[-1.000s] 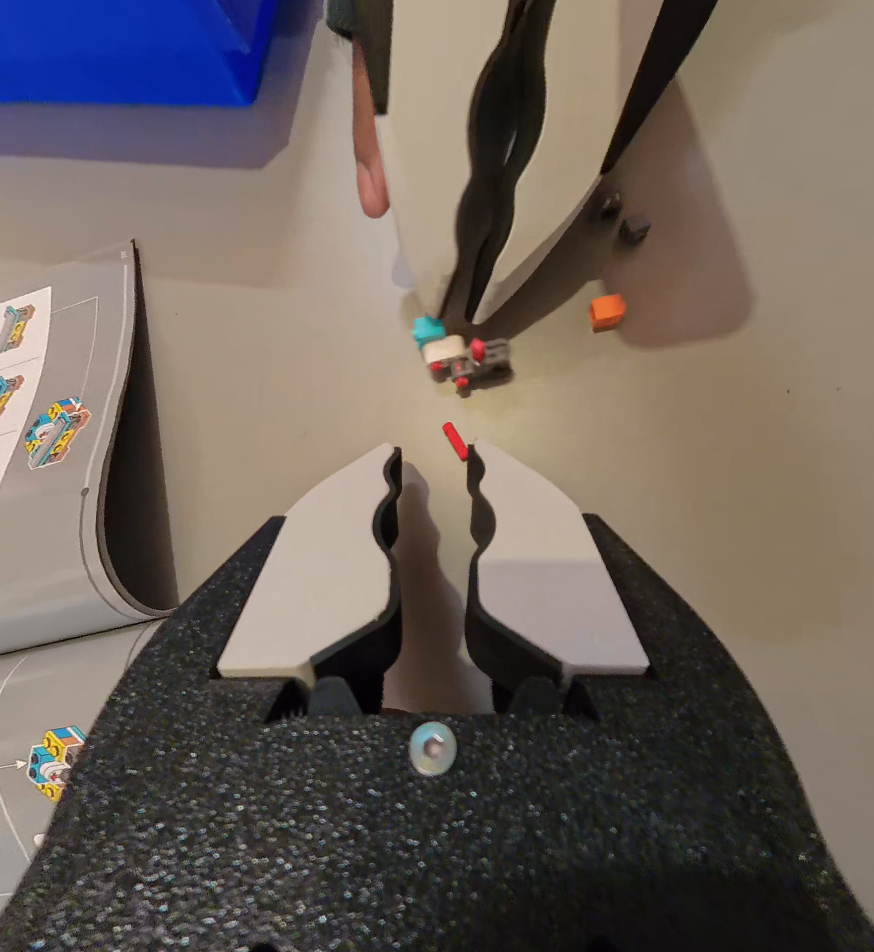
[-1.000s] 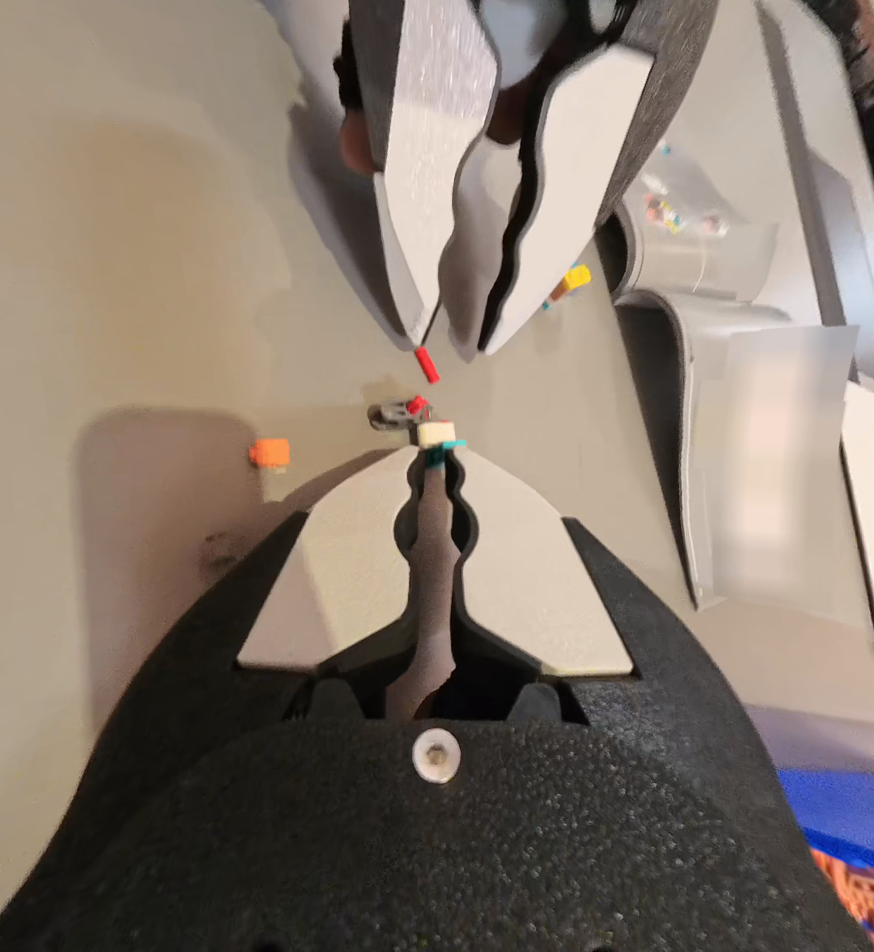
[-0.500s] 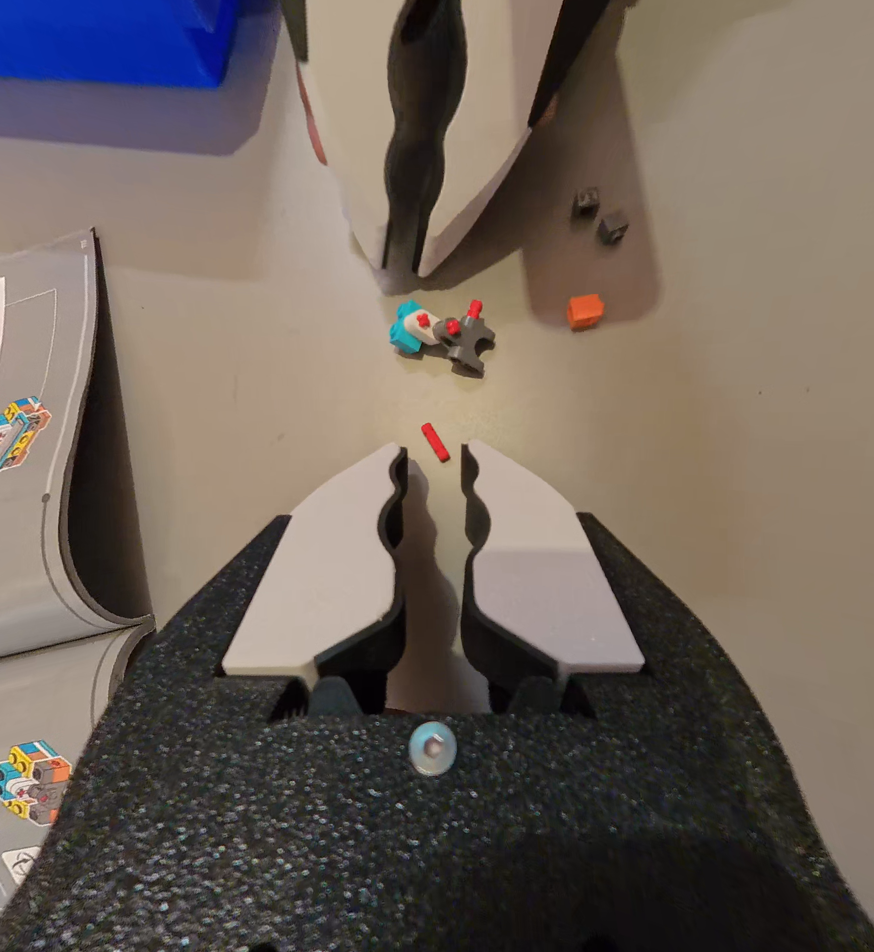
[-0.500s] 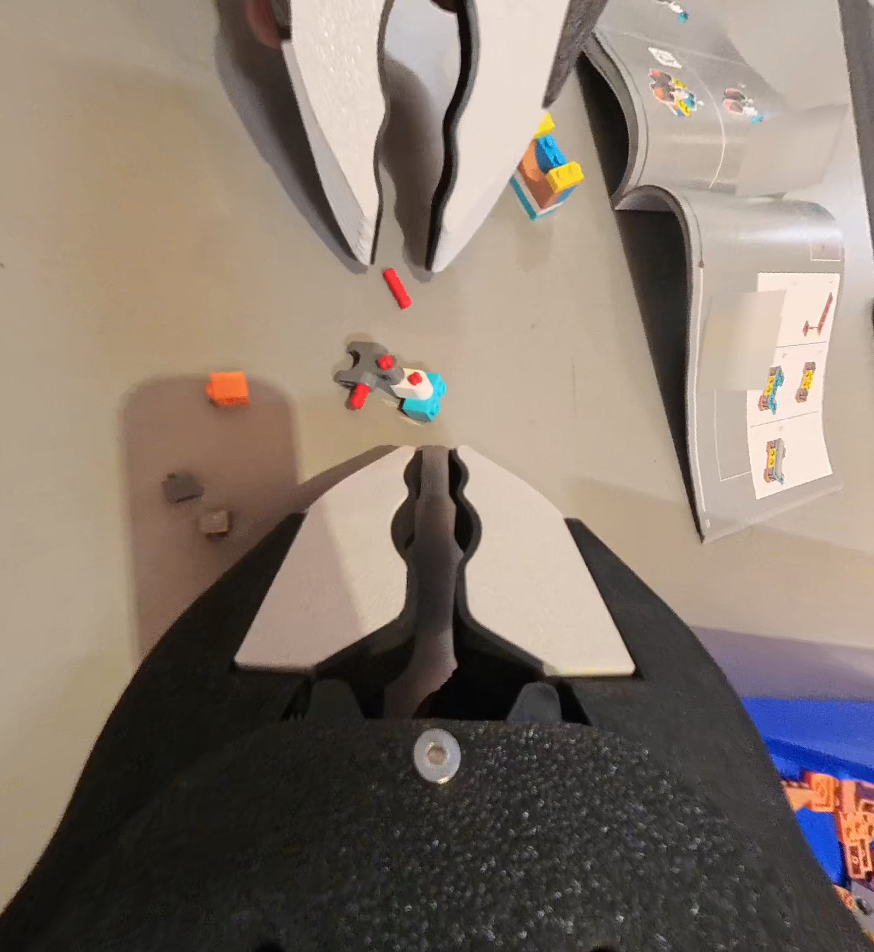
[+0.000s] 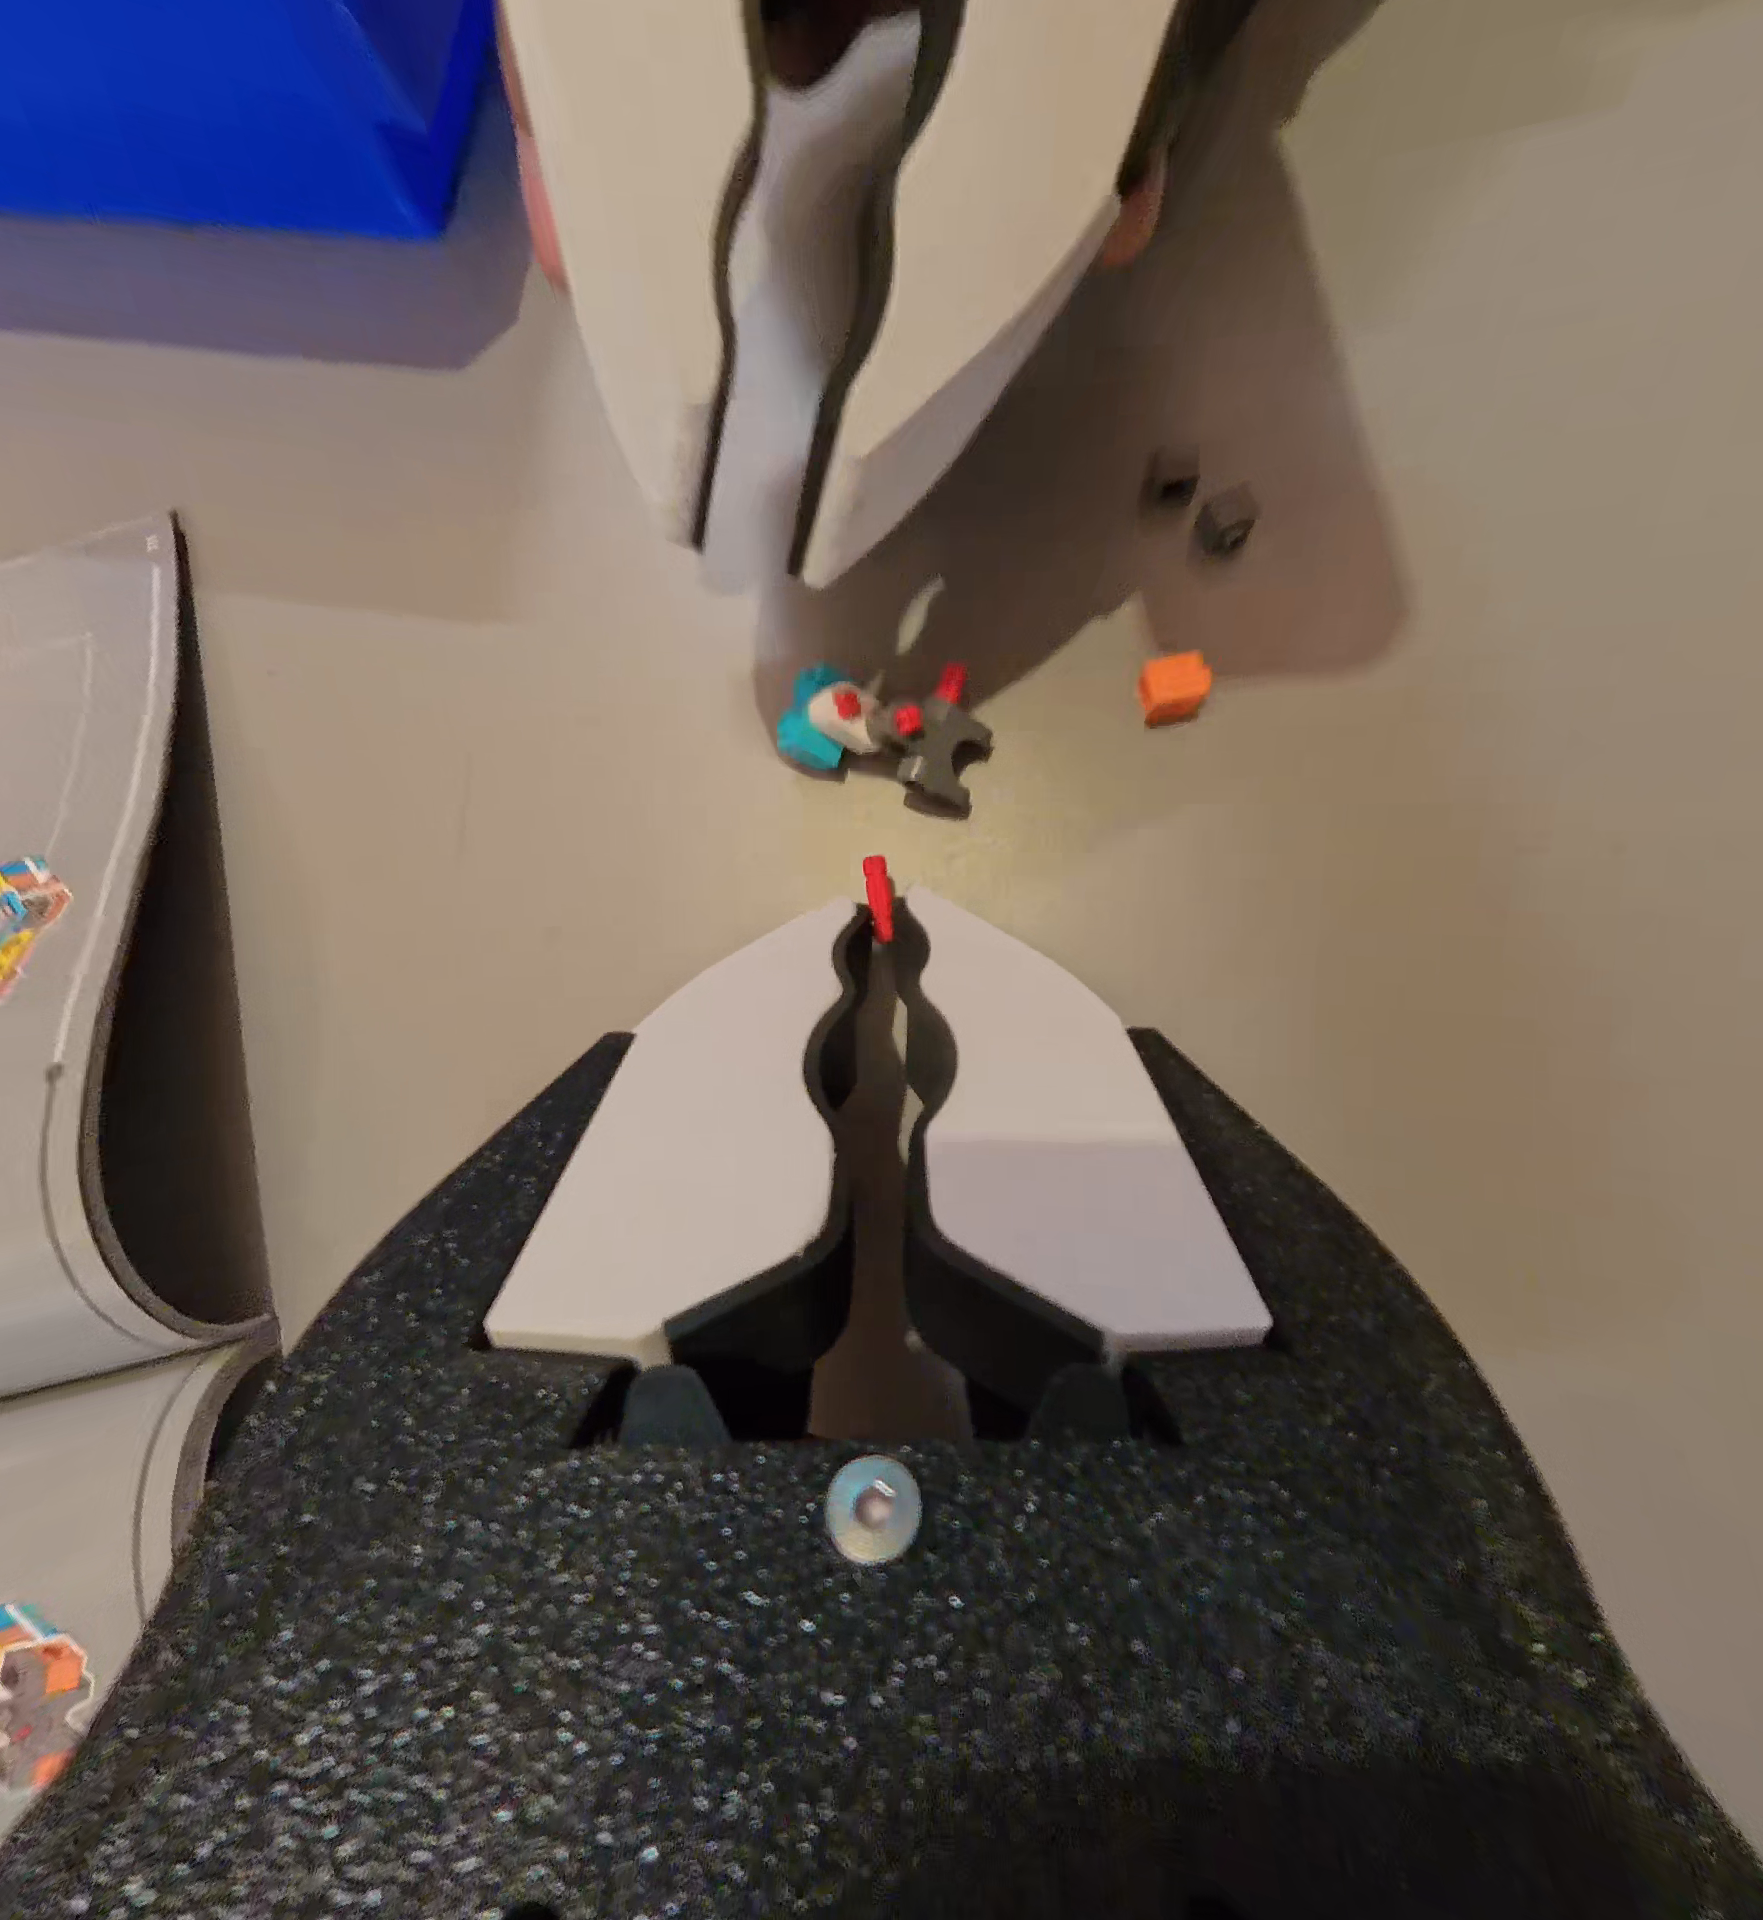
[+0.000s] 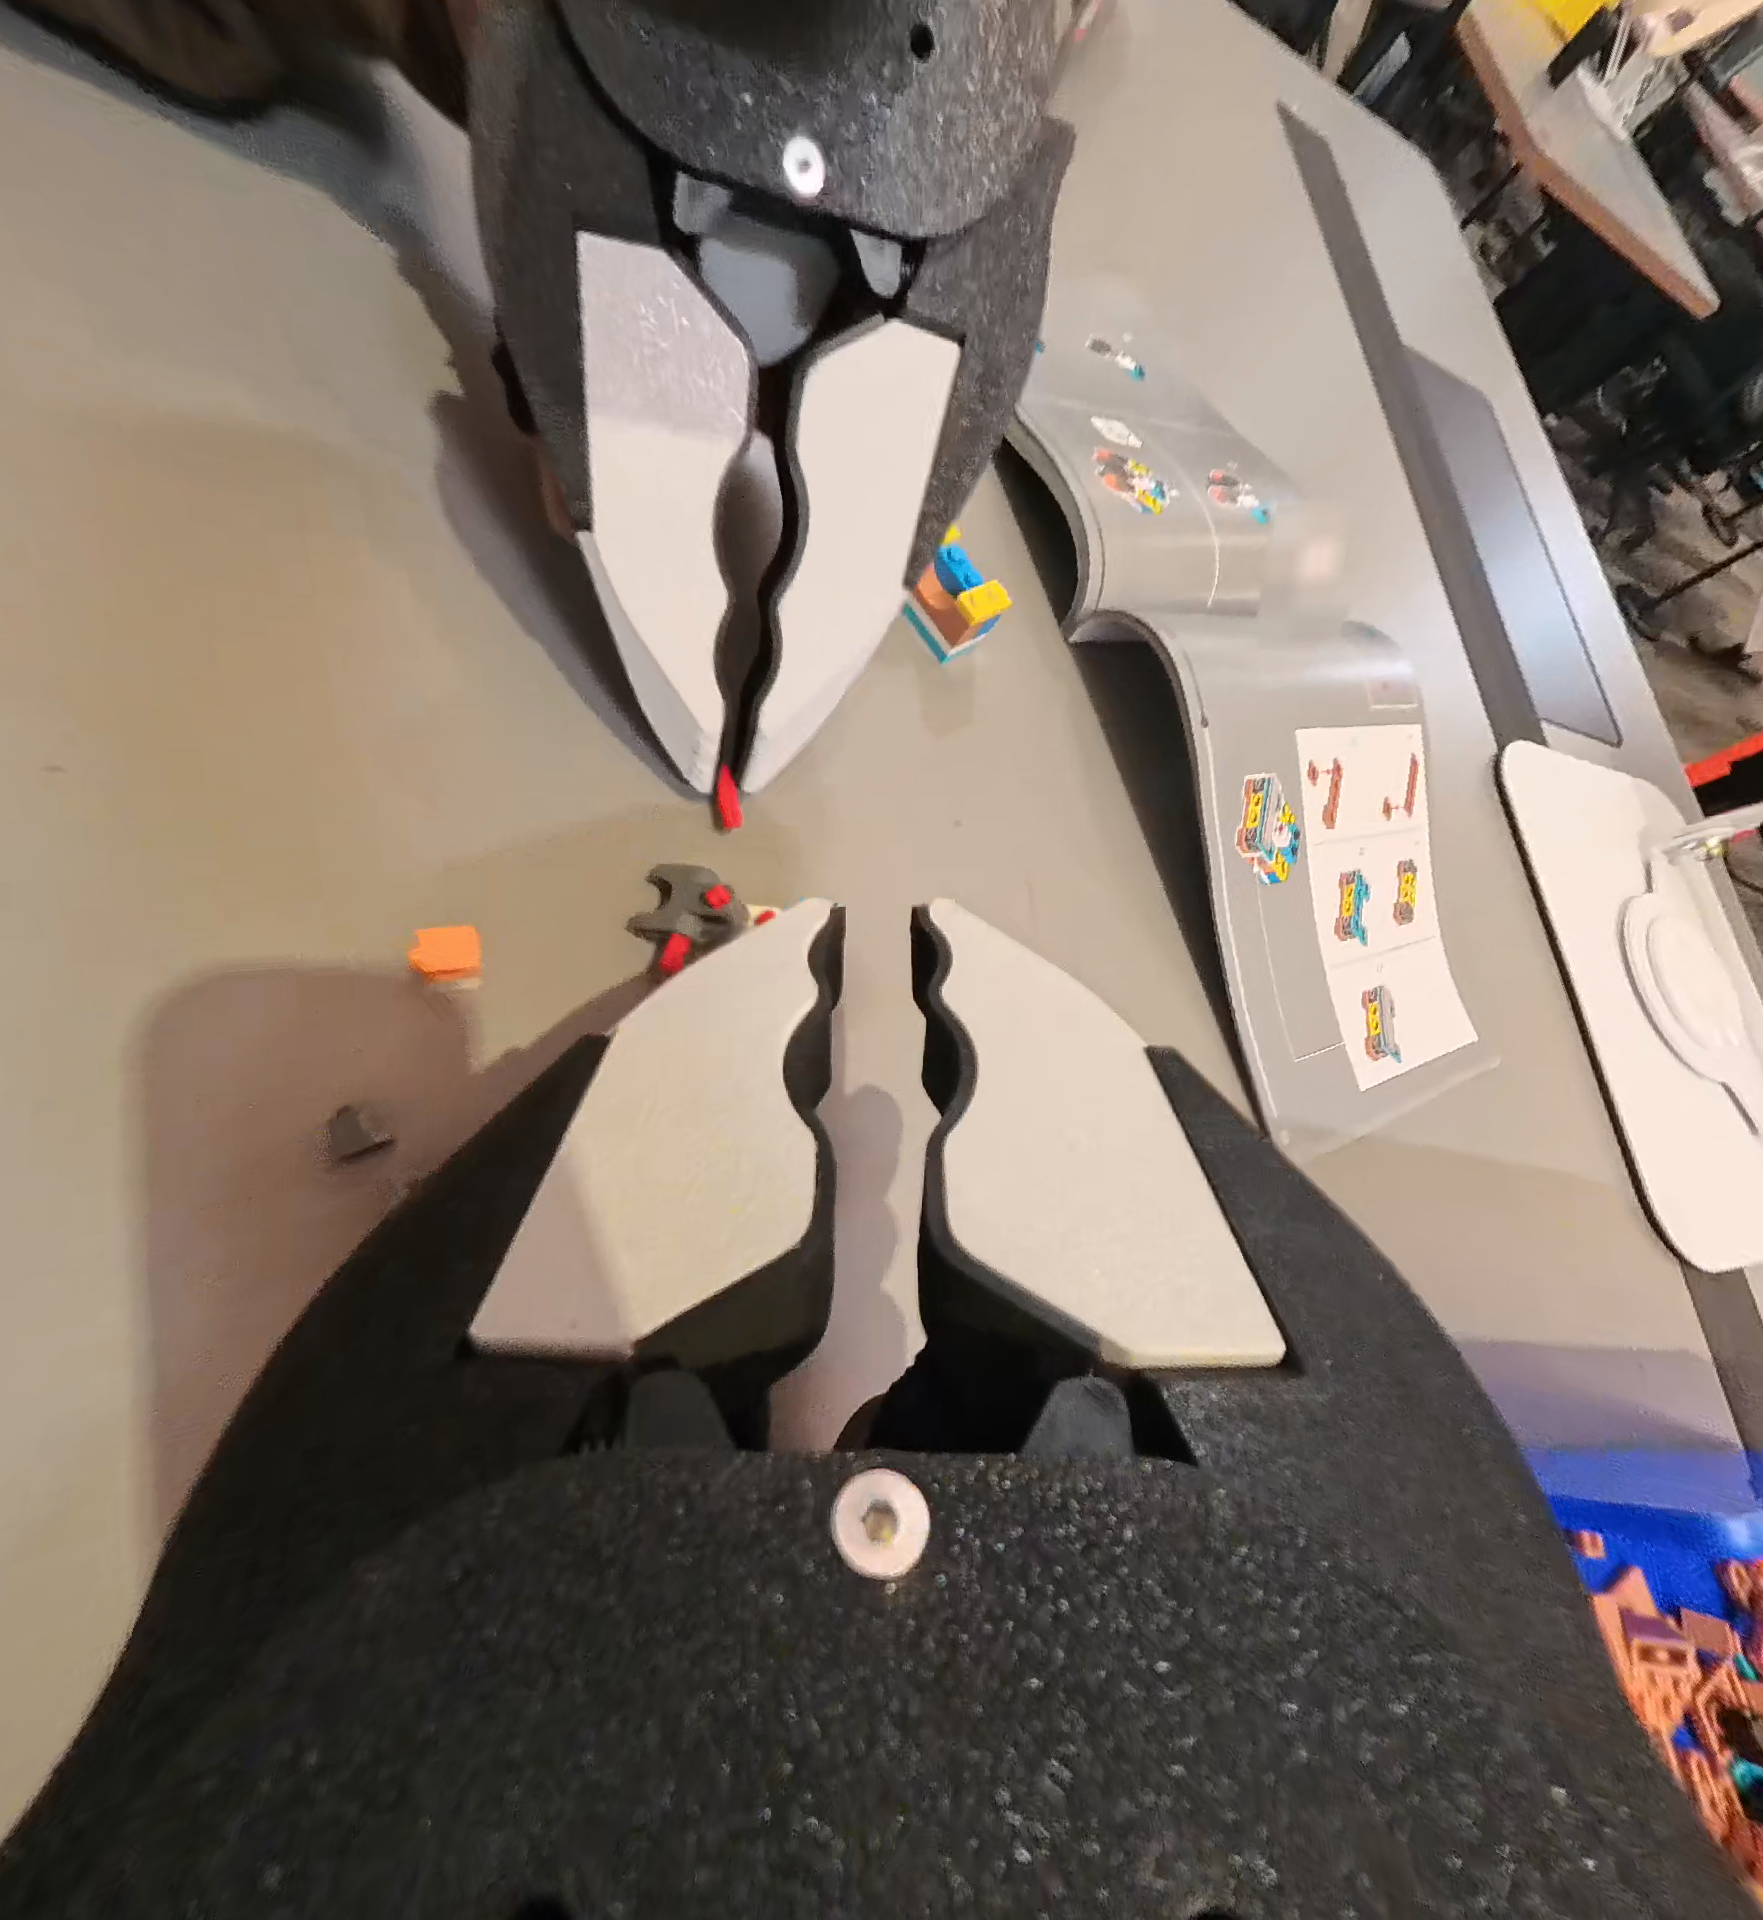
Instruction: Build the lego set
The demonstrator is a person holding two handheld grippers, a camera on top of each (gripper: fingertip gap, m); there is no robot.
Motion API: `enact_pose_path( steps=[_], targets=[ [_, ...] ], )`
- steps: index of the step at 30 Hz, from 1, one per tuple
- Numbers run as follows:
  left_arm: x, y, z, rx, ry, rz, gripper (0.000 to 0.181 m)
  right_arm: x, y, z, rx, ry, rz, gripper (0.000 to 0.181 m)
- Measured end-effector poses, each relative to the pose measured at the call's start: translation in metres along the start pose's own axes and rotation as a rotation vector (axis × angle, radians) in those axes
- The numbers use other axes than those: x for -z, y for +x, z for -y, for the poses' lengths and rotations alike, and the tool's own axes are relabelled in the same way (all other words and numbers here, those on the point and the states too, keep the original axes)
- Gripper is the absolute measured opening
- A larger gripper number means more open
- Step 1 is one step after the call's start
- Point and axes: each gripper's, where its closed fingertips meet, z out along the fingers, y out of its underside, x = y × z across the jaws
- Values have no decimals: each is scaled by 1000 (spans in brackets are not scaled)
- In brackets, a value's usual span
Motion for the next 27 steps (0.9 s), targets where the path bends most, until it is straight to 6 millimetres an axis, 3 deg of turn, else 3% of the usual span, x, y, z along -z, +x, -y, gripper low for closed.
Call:
enact_pose_path(
  steps=[4,8,14,27],
  targets=[
    [20,5,30,77,204,-85,4,5,-7,21,99,114,-16,12],
    [33,11,42,146,303,-181,3,7,-18,35,209,171,-23,15],
    [36,19,46,212,345,-287,3,4,-28,38,268,185,-6,17],
    [31,22,44,220,328,-307,4,-3,-34,36,286,175,3,5]
  ],
)
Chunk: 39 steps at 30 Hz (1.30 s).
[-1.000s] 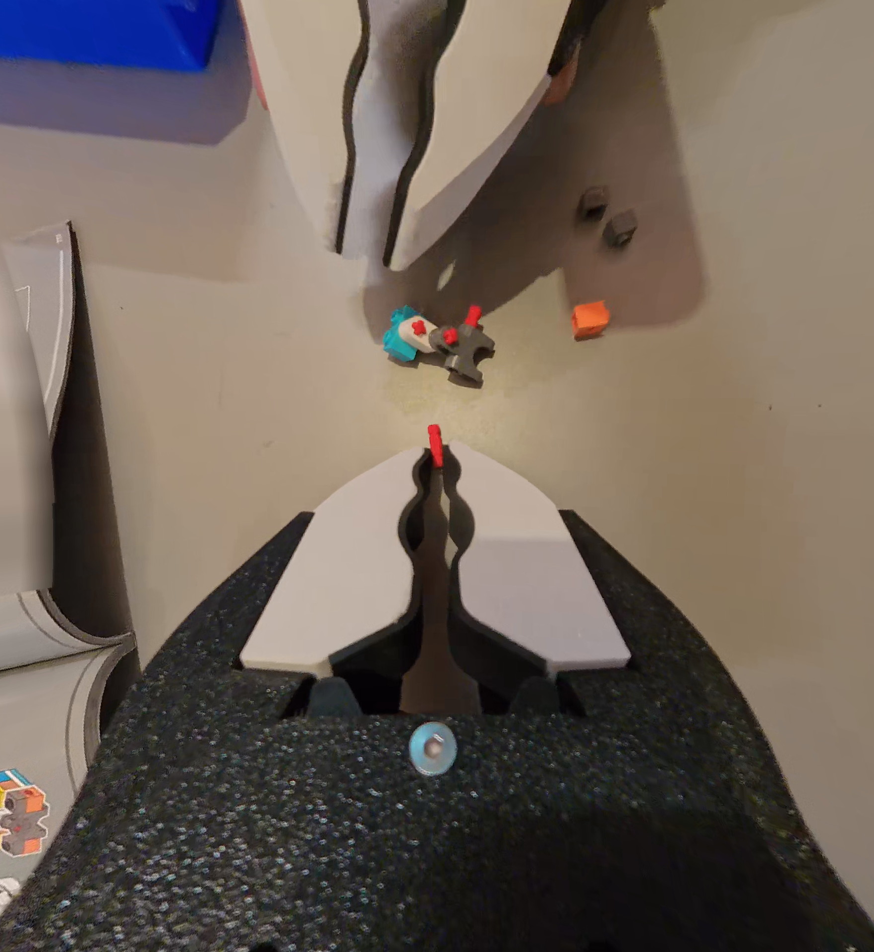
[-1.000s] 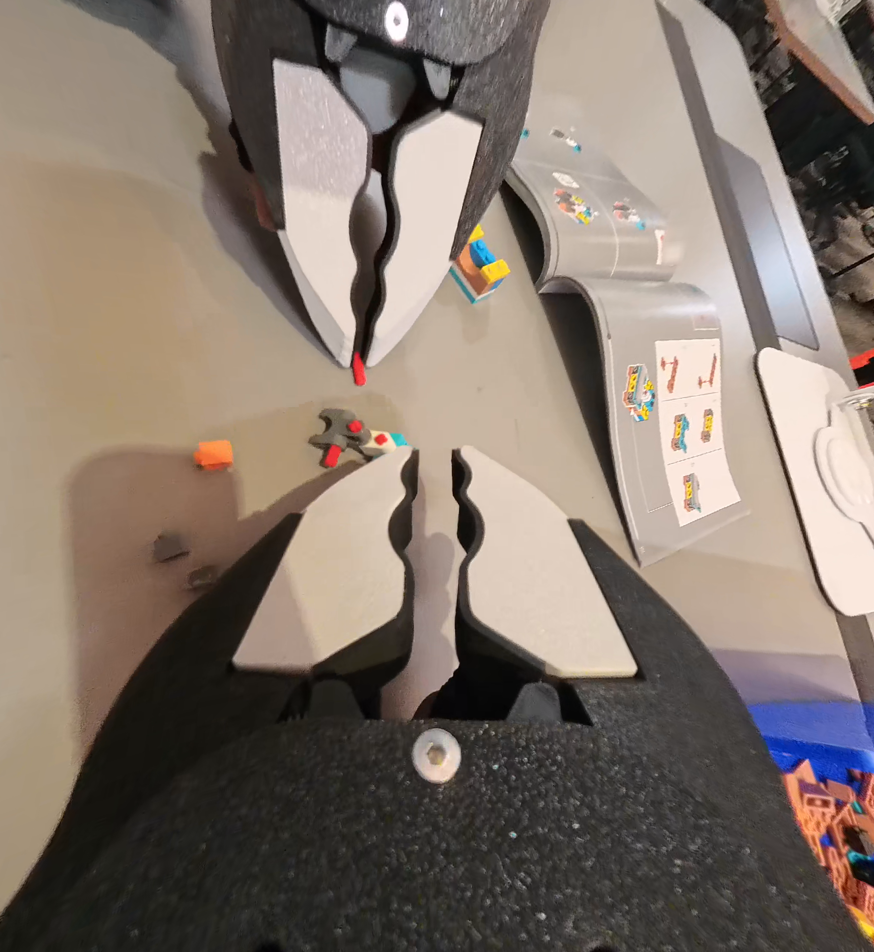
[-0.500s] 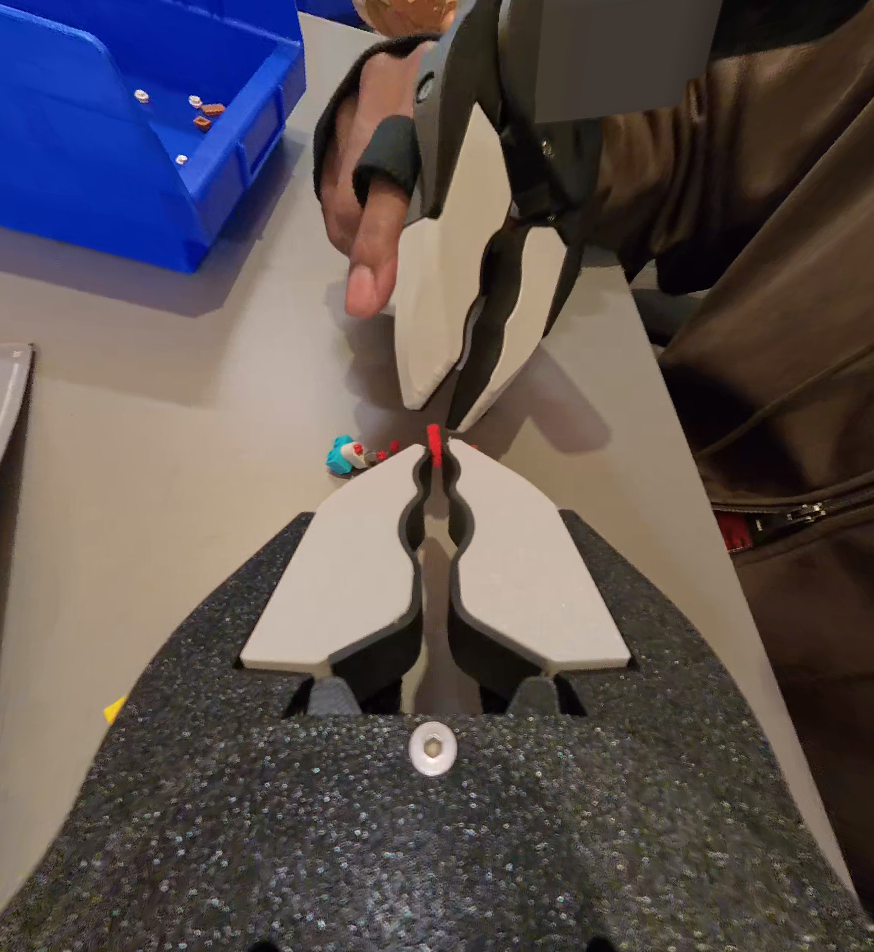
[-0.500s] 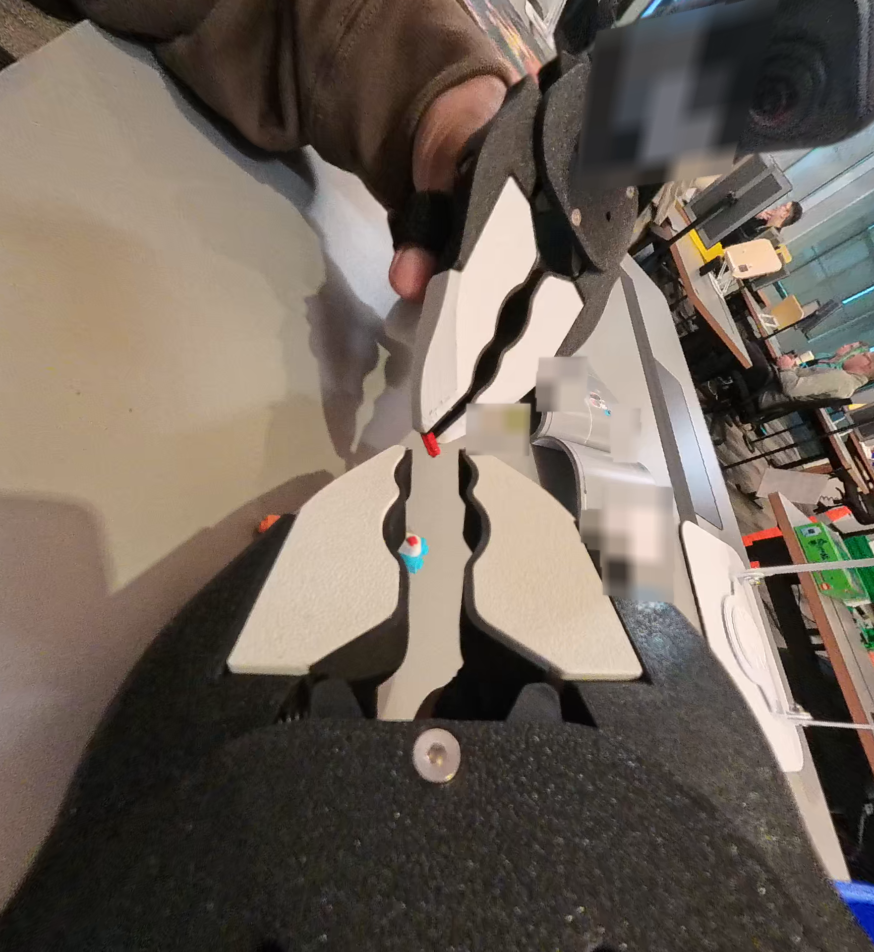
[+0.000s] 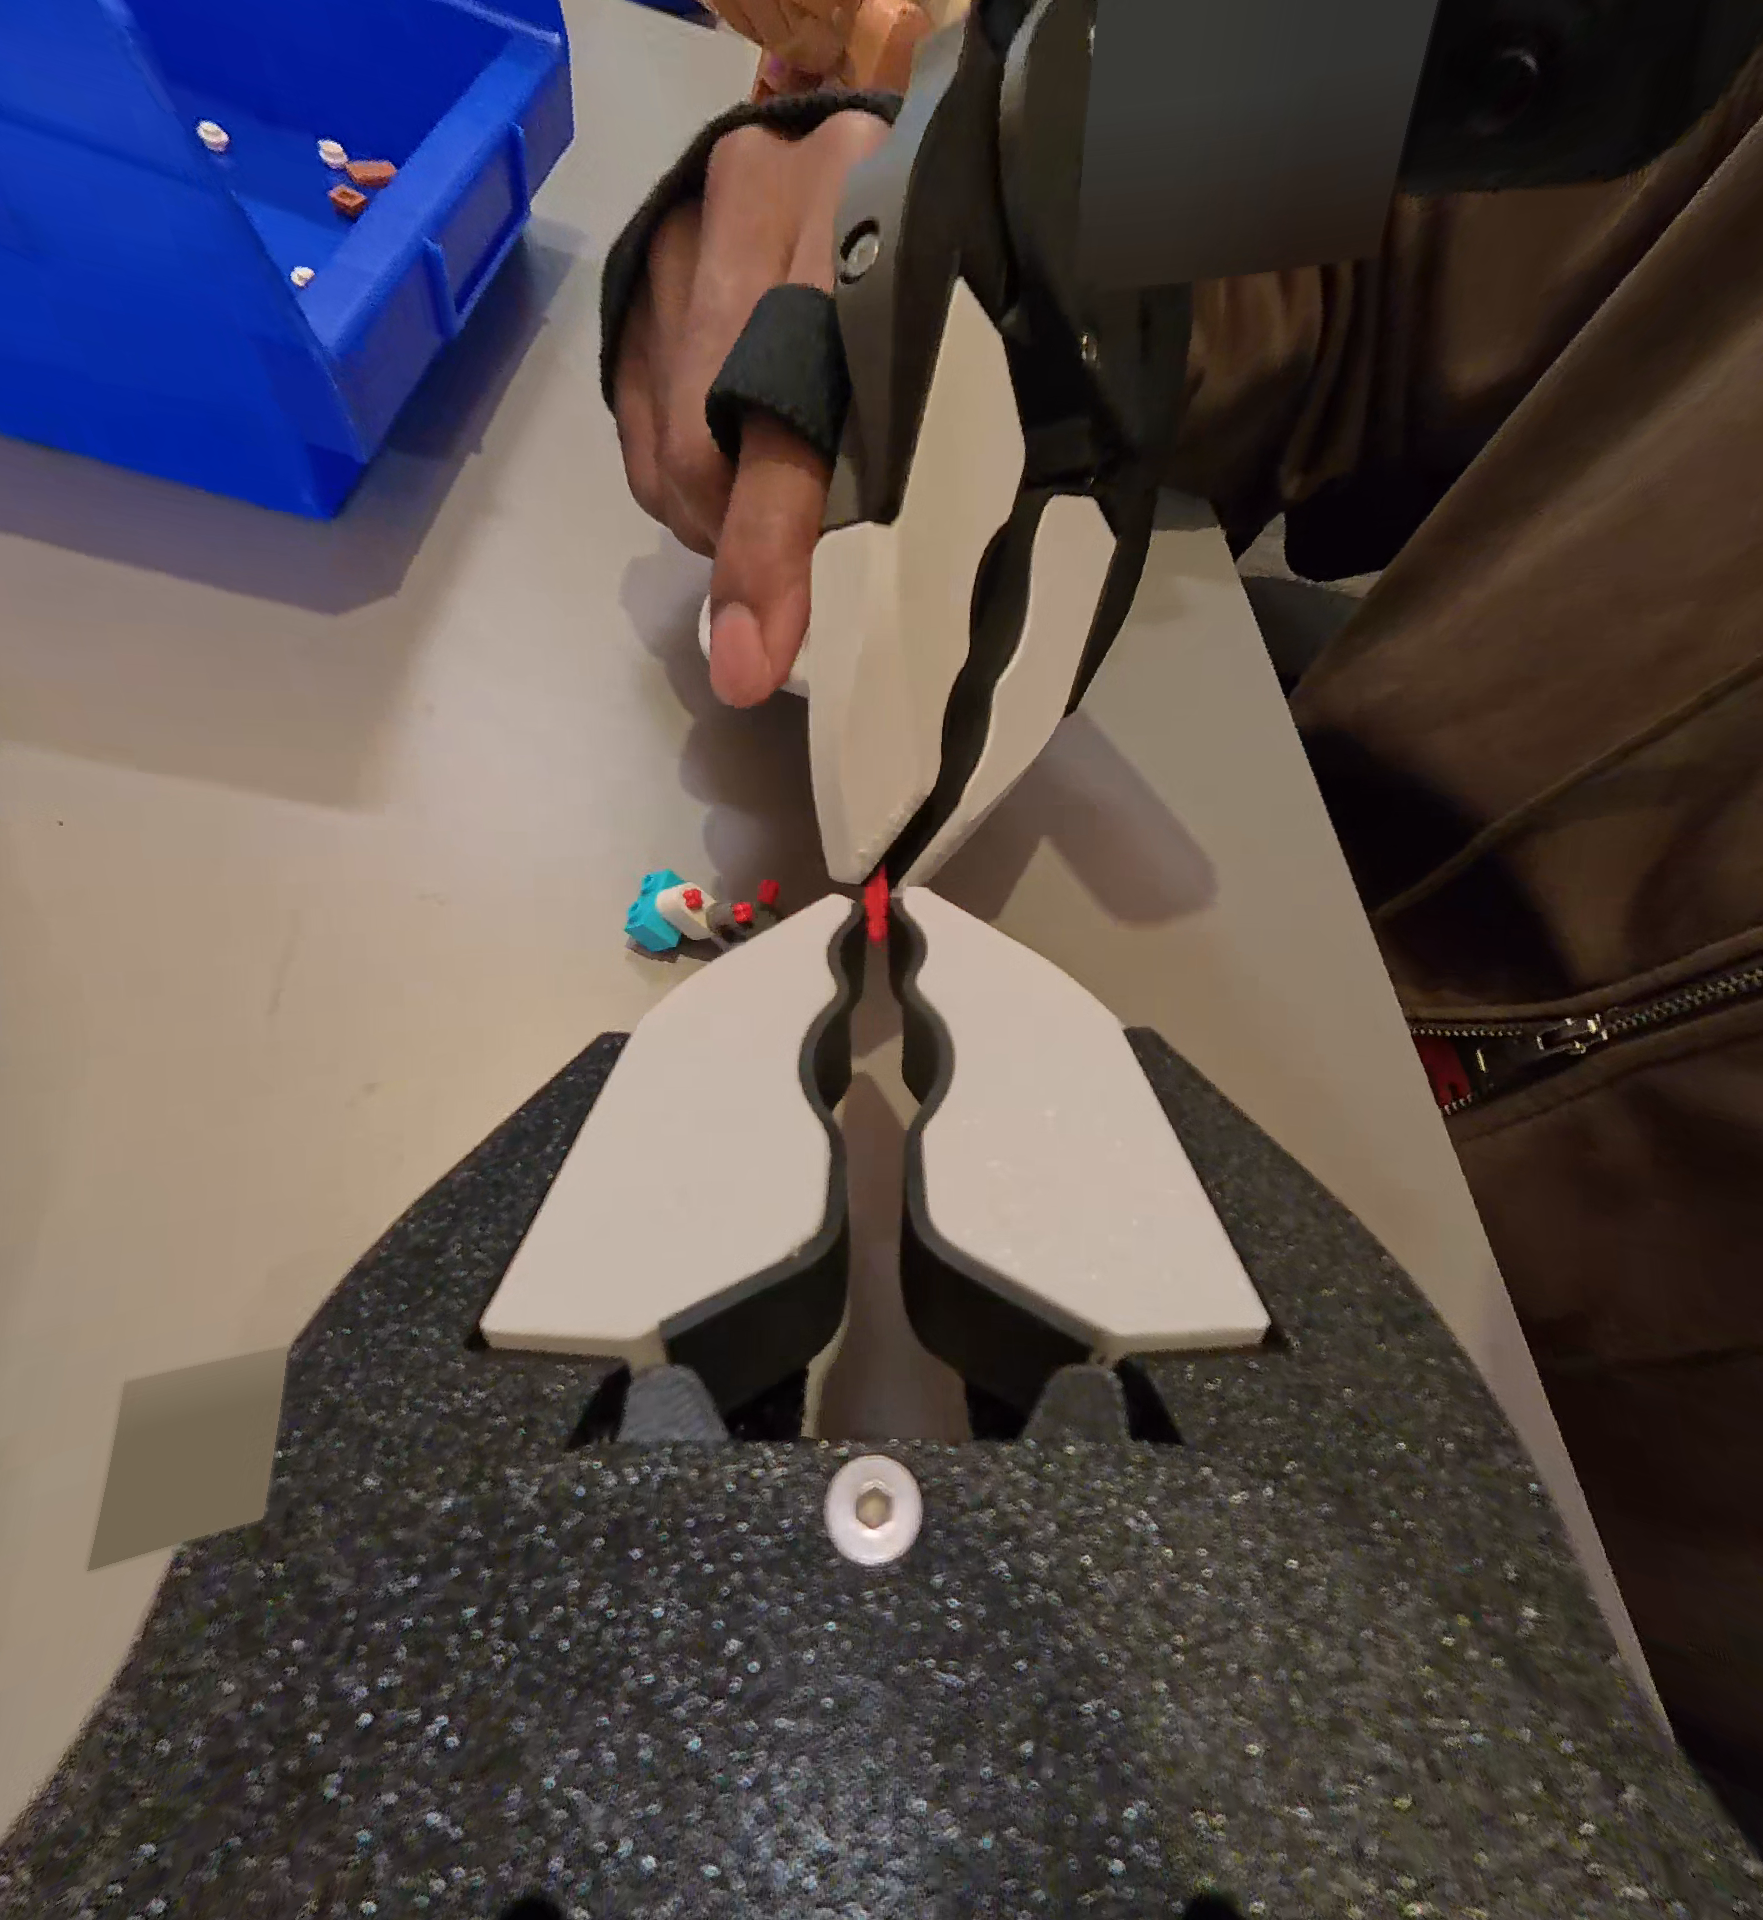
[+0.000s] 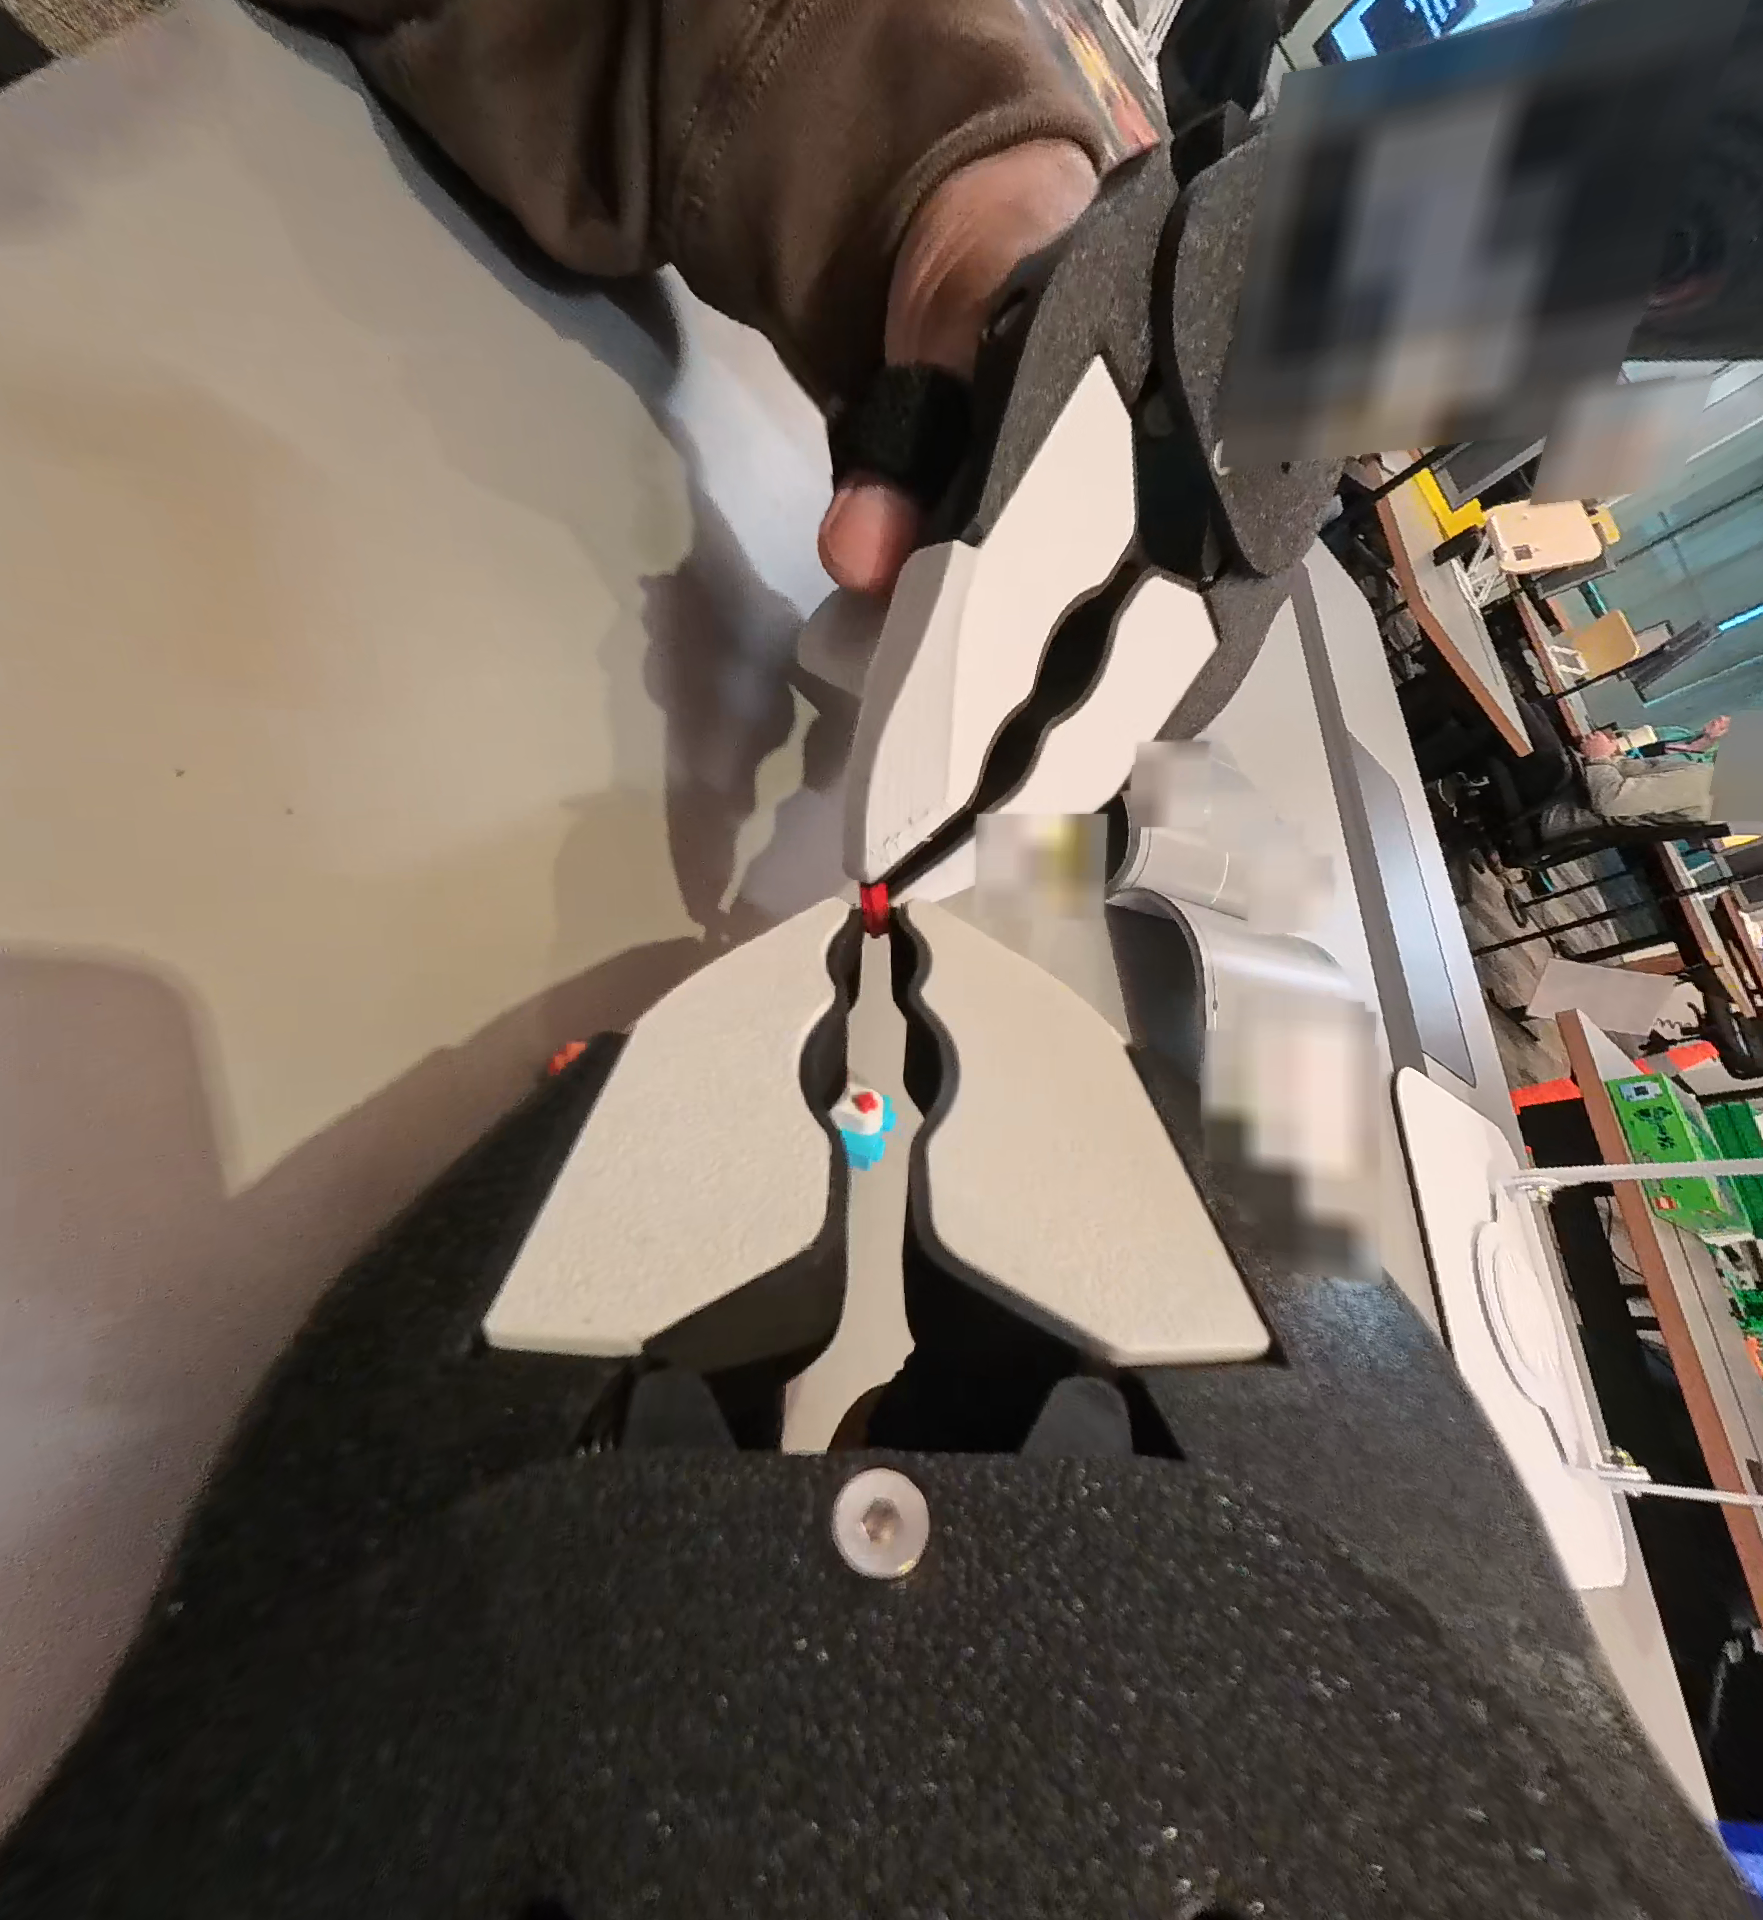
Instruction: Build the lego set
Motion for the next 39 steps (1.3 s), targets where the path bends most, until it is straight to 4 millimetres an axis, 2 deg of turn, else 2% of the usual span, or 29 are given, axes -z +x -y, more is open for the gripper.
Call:
enact_pose_path(
  steps=[2,4,10,13,17,26,39],
  targets=[
    [2,-3,2,14,25,6,5,0,4,-2,-10,-7,-24,5],
    [5,-10,1,-9,37,38,14,2,9,-2,-35,-4,-49,5],
    [9,-19,5,-301,65,178,18,4,18,-5,-92,12,-89,4],
    [6,-14,11,-458,91,221,17,5,19,-4,-113,24,-97,4],
    [6,-13,17,-563,112,273,10,5,20,-2,-133,43,-101,4],
    [4,-17,13,-600,88,303,5,6,22,2,-161,75,-104,4],
    [5,-15,20,-632,129,322,5,6,21,-3,-200,77,-86,4]
  ],
)
